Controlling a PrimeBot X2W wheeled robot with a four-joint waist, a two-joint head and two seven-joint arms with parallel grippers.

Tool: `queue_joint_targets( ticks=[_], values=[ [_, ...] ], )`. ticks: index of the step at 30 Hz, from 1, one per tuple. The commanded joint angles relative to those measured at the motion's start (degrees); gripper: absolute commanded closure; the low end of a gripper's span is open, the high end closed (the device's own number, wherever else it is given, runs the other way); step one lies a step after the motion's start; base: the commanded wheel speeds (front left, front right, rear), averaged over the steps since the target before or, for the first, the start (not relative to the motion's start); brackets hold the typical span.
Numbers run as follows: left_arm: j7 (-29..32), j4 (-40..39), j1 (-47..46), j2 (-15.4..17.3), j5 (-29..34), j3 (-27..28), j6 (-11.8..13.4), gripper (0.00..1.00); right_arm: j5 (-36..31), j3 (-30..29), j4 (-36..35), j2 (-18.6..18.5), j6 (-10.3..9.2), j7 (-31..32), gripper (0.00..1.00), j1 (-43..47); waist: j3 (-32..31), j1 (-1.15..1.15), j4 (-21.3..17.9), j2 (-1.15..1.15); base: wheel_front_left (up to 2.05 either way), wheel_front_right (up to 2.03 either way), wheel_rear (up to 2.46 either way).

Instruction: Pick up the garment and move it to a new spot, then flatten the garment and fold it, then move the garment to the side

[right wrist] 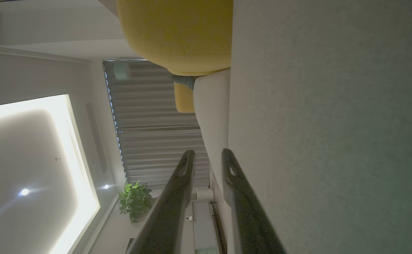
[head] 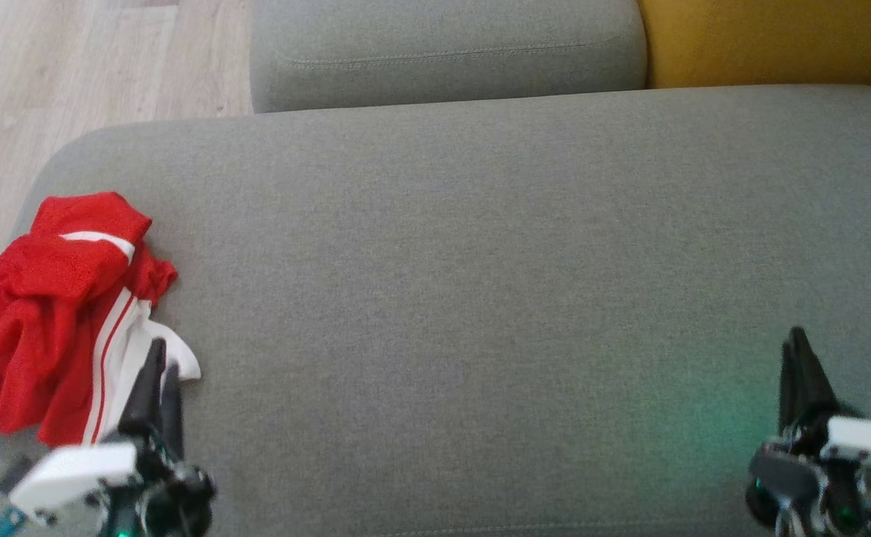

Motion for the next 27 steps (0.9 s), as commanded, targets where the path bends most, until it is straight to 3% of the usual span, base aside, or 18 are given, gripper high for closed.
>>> queue_joint_targets(
  ticks=[1, 18, 27],
  values=[
    [0.0, 0.3, 0.15, -0.05, 0.0, -0.01, 0.0, 0.0, 0.0, 0.0, 0.31, 0.01, 0.0, 0.0, 0.0, 0.12, 0.0, 0.0, 0.0, 0.0, 0.0, 0.0, 0.0],
    [-2.78, -1.5, -0.94, 0.01, 3.44, -1.98, -0.05, 0.0, -3.49, 2.55, -2.02, -1.35, -0.01, -2.7, 0.0, -0.16, -0.17, 0.0, 0.19, 0.0, 0.0, 0.0, 0.0],
    [-4.29, -4.09, -1.79, 0.07, 10.72, -2.65, -0.08, 0.0, -10.45, 3.21, -3.75, -2.83, -0.01, -4.31, 0.0, -0.74, -0.43, 0.0, 0.22, 0.0, 0.0, 0.0, 0.0]
  ],
)
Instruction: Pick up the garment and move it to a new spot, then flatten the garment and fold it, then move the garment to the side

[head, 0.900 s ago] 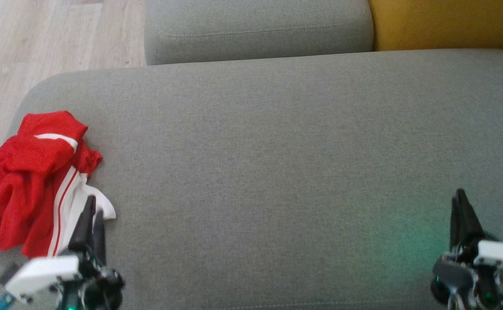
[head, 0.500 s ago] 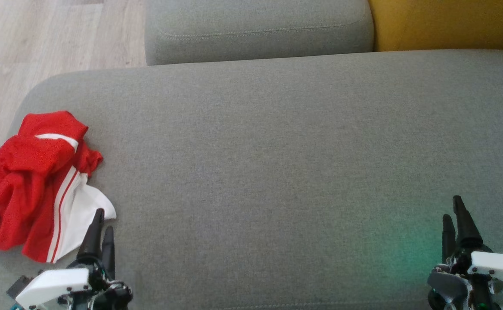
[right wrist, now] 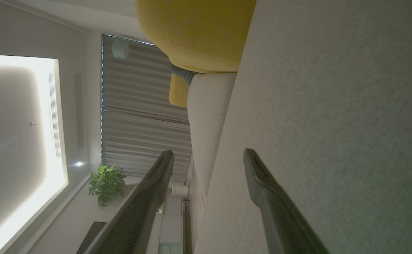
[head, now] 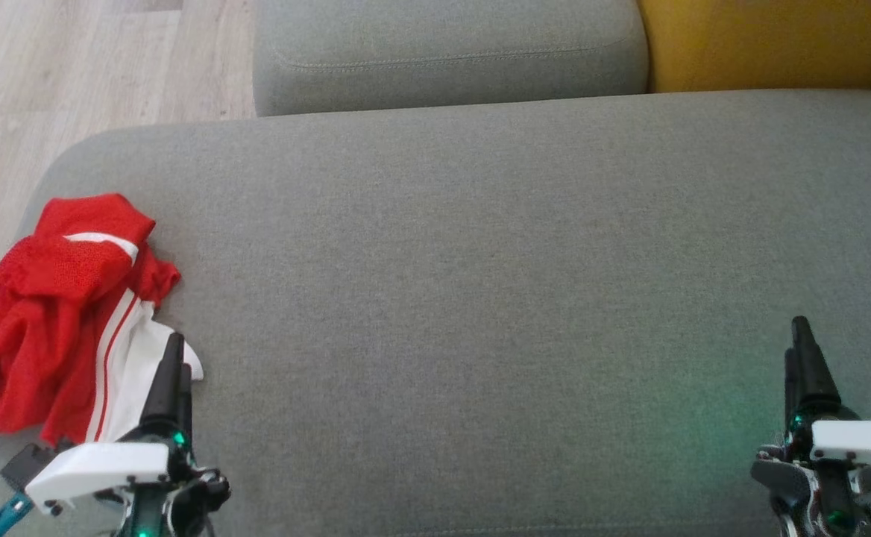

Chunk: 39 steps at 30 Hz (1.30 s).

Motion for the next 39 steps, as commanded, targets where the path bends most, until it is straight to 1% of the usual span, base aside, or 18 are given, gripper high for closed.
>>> queue_joint_targets(
  ticks=[1, 18, 33, 39],
  values=[
    [-0.55, -2.61, -3.52, 0.64, 1.51, -0.11, -0.15, 0.0, -1.41, 0.17, -2.49, -1.09, -0.01, -0.52, 0.0, -2.72, -0.03, 0.0, 0.0, 0.0, 0.0, 0.0, 0.0],
    [-3.4, -5.11, -4.23, 1.67, 18.34, -2.37, -0.17, 0.0, -19.59, 1.32, -7.71, -2.11, -0.01, -1.14, 0.0, -2.25, -0.66, 0.0, 0.06, 0.0, 0.0, 0.0, 0.0],
    [-5.91, -7.07, -3.62, 3.17, 32.54, -4.87, 0.82, 0.0, -31.12, 3.17, -9.58, -2.45, -0.02, -1.59, 0.0, -1.07, -1.45, 0.0, 0.0, 0.0, 0.0, 0.0, 0.0],
    [-6.75, -7.2, -3.36, 3.72, 36.6, -5.64, 1.29, 0.0, -34.94, 3.76, -9.71, -2.44, -0.02, -1.99, 0.0, -0.73, -1.75, 0.0, 0.03, 0.0, 0.0, 0.0, 0.0]
  ],
)
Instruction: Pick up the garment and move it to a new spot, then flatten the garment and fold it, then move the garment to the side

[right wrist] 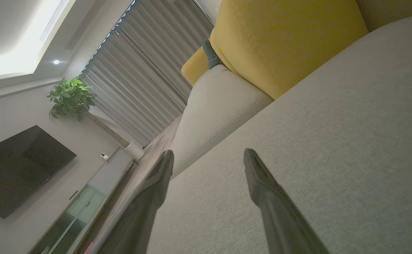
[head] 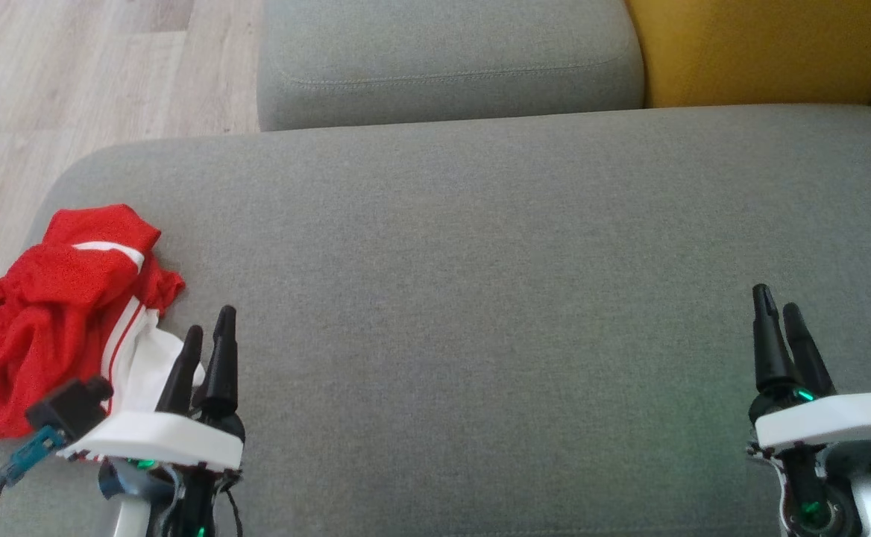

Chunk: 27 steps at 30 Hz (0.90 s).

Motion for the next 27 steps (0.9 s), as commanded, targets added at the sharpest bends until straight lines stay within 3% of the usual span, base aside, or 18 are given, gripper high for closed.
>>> queue_joint_targets(
  ticks=[1, 27],
  values=[
    [-0.74, -2.4, -2.39, 1.45, 1.82, 0.8, 0.07, 0.0, -1.76, 0.97, -2.46, -1.02, -0.02, -0.86, 0.0, -0.95, -0.07, 0.0, 0.02, 0.0, 0.0, 0.0, 0.0],
    [-5.09, -1.39, -1.62, 3.89, 20.53, -2.49, 2.83, 0.0, -20.61, 2.41, -3.1, -0.83, -0.03, -2.52, 0.0, 0.35, -1.44, 0.0, 0.41, 0.0, 0.0, 0.0, 0.0]
  ],
)
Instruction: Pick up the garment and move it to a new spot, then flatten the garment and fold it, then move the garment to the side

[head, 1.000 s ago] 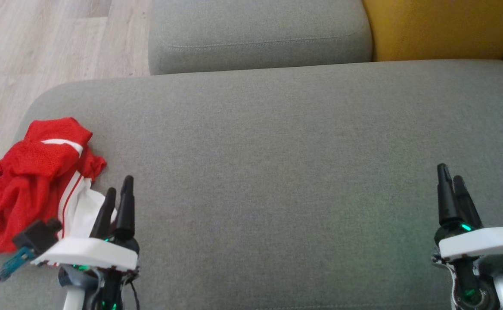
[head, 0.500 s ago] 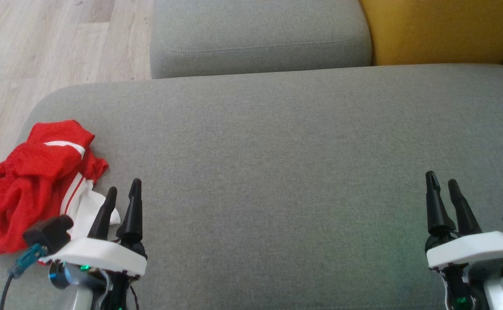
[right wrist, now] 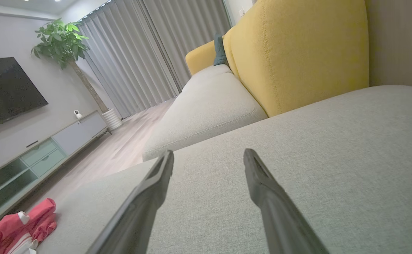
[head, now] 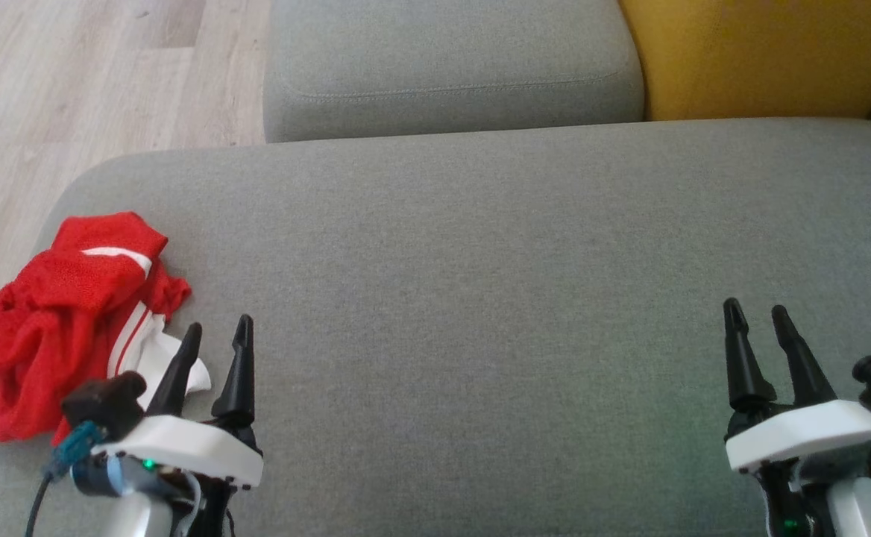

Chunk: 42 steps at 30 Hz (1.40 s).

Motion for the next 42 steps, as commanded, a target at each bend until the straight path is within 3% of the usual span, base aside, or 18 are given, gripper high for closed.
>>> queue_joint_targets(
  ticks=[1, 32, 42],
  values=[
    [-1.04, -1.66, -1.88, 1.27, 1.97, 1.1, 0.25, 0.0, -1.97, 1.15, -2.63, -0.73, -0.03, -0.61, 0.0, -0.8, -0.03, 0.0, 0.02, 0.0, 0.0, 0.0, 0.0],
    [-6.56, 1.15, -2.06, 1.78, 20.54, -0.66, 2.32, 0.0, -20.45, 0.96, -4.76, 1.21, -0.04, -2.12, 0.0, 1.19, -0.78, 0.0, 0.94, 0.0, 0.0, 0.0, 0.0],
    [-6.64, 2.4, -2.2, 1.31, 19.38, -0.05, 1.91, 0.0, -19.05, 0.45, -4.35, 1.82, -0.04, -1.76, 0.0, 1.32, -0.71, 0.0, 0.88, 0.0, 0.0, 0.0, 0.0]
  ],
)
